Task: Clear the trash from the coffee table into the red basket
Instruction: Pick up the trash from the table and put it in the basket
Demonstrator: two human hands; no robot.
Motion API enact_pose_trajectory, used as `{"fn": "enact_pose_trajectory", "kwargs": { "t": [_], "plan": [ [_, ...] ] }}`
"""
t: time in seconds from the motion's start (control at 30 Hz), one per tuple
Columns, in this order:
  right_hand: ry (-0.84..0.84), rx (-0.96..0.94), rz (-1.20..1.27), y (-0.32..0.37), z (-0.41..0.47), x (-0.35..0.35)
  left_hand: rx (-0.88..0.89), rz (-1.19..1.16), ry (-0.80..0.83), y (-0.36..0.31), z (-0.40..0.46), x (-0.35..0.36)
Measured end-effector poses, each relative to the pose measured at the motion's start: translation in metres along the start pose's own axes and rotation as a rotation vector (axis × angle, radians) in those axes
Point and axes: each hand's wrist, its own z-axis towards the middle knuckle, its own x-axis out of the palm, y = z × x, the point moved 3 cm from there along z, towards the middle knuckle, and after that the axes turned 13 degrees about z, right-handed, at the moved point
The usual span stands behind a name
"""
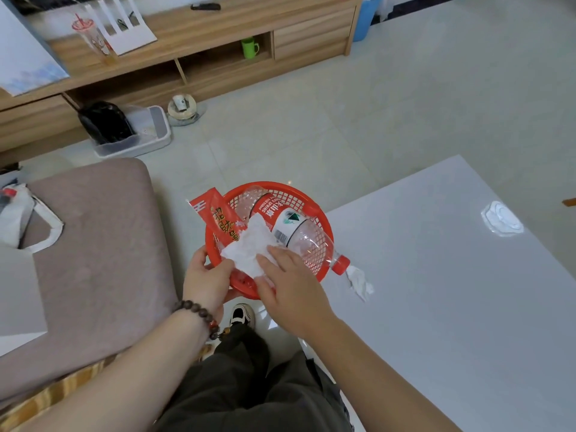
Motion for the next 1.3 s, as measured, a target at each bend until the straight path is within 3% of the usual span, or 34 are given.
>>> {"fn": "enact_pose_trajectory", "kwargs": {
  "t": [0.1,0.23,0.33,0.47,0.63,0.73,0.87,1.0,1.13,1.23,1.3],
  "plan": [
    [-0.129,-0.035,0.087,0.0,-0.008,-0.008,-0.041,-0.035,-0.02,0.002,0.008,-0.008],
    [-0.423,-0.031,0.301,-0.034,-0.021,-0.023,-0.066,-0.071,-0.064,0.003,0.024,-0.024],
    [-0.526,0.157,0.332,-0.106,-0.022,-0.021,-0.072,-0.1,-0.107,0.006,0.037,-0.036],
    [-0.386,0.558,0.207,-0.214,-0.019,0.005,-0.091,-0.112,-0.156,0.016,0.054,-0.054],
    [-0.213,0.692,0.114,-0.277,0.003,0.041,-0.079,-0.075,-0.189,0.037,0.067,-0.069],
    [-0.257,0.684,0.008,-0.286,0.015,0.052,-0.097,-0.064,-0.195,0.048,0.071,-0.074],
    [-0.366,0.705,0.23,-0.282,0.029,0.05,-0.124,-0.059,-0.204,0.054,0.072,-0.08],
    [-0.37,0.408,0.166,-0.239,0.059,0.053,-0.112,-0.073,-0.208,0.05,0.071,-0.086],
    [-0.194,0.242,0.01,-0.204,0.091,0.079,-0.113,-0.091,-0.2,0.046,0.072,-0.091],
    [-0.006,0.287,-0.142,-0.208,0.103,0.105,-0.12,-0.104,-0.211,0.047,0.074,-0.097],
    [0.02,0.344,-0.144,-0.213,0.103,0.114,-0.126,-0.105,-0.207,0.049,0.075,-0.102]
  ]
}}
